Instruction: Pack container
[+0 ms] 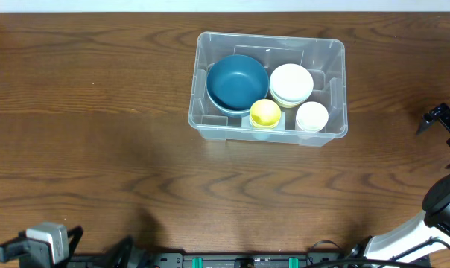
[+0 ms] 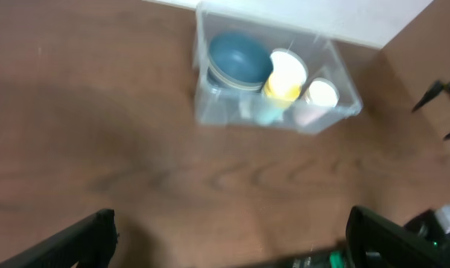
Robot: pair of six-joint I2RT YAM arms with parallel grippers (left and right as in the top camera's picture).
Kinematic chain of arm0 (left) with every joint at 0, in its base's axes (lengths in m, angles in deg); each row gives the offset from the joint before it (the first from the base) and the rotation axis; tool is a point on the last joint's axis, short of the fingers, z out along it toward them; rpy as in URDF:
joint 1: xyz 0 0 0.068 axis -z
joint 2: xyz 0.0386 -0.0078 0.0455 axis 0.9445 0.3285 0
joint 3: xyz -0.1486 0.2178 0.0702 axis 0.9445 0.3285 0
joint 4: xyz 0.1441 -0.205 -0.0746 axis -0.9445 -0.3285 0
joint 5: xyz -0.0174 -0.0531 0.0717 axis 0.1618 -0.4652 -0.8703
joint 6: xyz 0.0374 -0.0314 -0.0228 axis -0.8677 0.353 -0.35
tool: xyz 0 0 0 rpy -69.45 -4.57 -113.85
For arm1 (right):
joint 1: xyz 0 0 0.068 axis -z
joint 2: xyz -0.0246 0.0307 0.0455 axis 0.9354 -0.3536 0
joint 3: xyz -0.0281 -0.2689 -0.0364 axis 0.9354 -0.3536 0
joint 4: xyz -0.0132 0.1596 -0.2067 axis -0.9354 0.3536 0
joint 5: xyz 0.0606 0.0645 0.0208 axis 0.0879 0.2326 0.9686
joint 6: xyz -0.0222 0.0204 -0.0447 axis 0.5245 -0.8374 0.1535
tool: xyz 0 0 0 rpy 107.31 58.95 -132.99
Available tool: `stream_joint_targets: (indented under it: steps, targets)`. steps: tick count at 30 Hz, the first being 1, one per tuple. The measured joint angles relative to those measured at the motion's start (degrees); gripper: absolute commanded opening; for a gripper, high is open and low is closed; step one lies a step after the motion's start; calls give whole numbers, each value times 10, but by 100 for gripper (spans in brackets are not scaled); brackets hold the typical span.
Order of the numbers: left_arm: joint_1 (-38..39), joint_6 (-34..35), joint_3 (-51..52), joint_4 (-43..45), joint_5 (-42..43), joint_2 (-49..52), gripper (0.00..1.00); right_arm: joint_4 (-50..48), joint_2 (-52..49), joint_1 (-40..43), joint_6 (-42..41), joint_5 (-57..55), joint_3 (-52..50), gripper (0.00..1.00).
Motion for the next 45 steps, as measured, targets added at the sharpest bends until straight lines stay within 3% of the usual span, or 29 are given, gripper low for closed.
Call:
stream_joint_targets:
  steps: [3,10,17,23,32,37,40,45]
  targets:
    - [0,1,3,-36,0,-4,98,0,0,0,0,0,0,99]
    - [0,-9,6,-21,2,-5,98,0,0,0,0,0,0,99]
    - [-16,-97,88,131,3,-6,98,0,0,0,0,0,0,99]
    - [-118,-136,255,285,19,-18,98,0,0,0,0,0,0,99]
    - [-244,-153,544,574,97,-175,98,0,0,0,0,0,0,99]
    - [-265,-163,654,698,122,-235,98,0,0,0,0,0,0,99]
    - [-265,-178,699,756,126,-250,98,0,0,0,0,0,0,99]
    - [-265,-208,747,782,130,-258,98,0,0,0,0,0,0,99]
